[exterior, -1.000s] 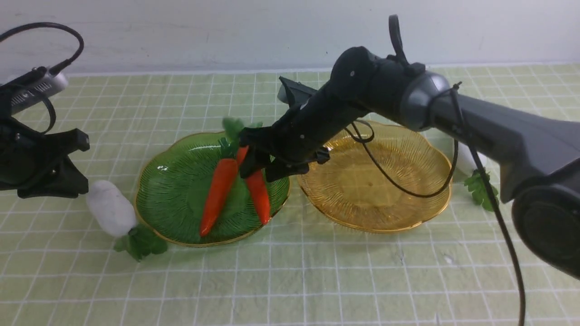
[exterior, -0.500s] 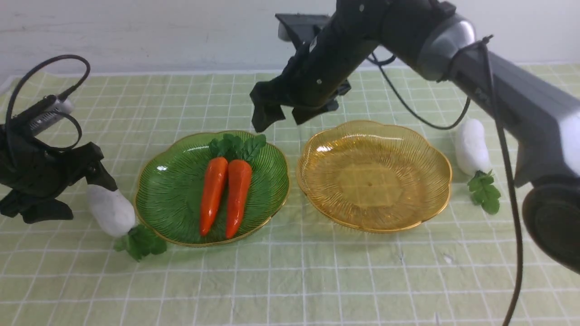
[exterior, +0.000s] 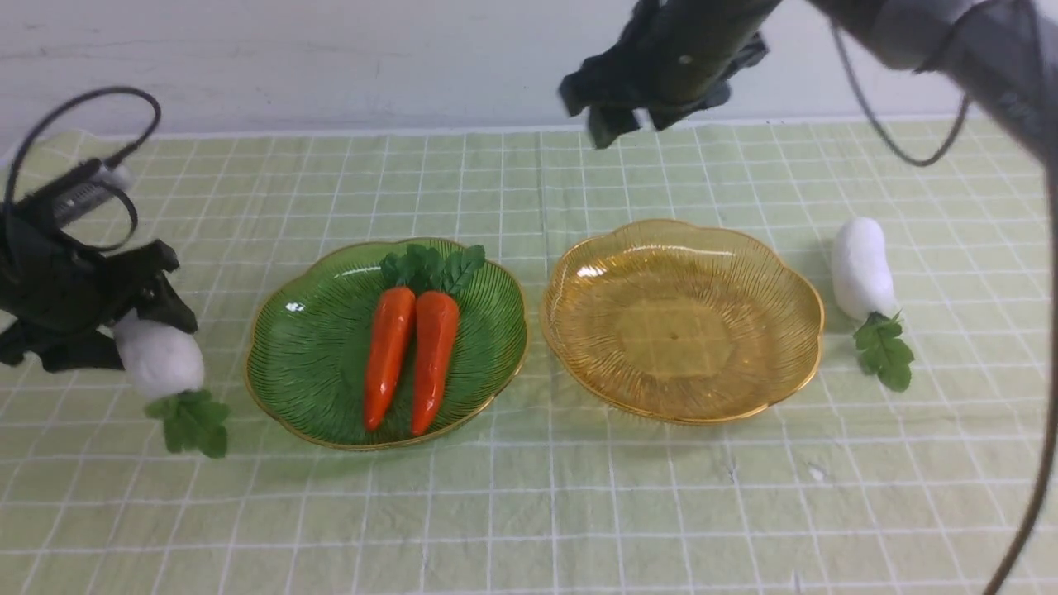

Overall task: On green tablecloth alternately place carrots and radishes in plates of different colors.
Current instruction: 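Pick up the white radish and place it on the plate, then place the white radish on the plate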

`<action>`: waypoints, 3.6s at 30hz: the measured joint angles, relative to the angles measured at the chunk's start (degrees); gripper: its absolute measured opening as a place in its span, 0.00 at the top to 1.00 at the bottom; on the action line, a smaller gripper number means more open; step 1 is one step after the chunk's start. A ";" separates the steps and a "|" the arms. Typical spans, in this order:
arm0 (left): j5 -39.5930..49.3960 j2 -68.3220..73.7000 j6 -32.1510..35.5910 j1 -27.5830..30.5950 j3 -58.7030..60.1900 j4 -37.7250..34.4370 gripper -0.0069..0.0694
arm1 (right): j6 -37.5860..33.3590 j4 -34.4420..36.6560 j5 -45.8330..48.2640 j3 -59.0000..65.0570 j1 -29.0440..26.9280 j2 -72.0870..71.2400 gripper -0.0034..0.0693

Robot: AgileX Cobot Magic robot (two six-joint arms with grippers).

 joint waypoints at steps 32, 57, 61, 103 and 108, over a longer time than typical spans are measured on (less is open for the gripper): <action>-8.93 21.22 10.42 -40.81 -26.44 -14.88 0.03 | 0.40 10.46 -5.55 15.75 -24.82 12.04 0.34; 22.27 -12.03 0.87 -29.17 -31.94 12.95 0.92 | 0.42 15.91 -0.90 14.75 -10.41 5.19 0.27; 22.38 -21.21 0.83 -29.17 -22.52 14.52 0.92 | 0.57 15.91 -0.90 14.93 -10.10 4.97 0.17; -15.19 -95.97 2.40 -29.23 50.03 12.39 0.92 | -2.63 8.56 -58.38 111.80 -10.03 -121.97 0.97; -15.04 -103.44 2.40 -29.23 52.30 11.91 0.92 | -2.63 8.35 -56.43 111.80 -10.03 -121.97 0.97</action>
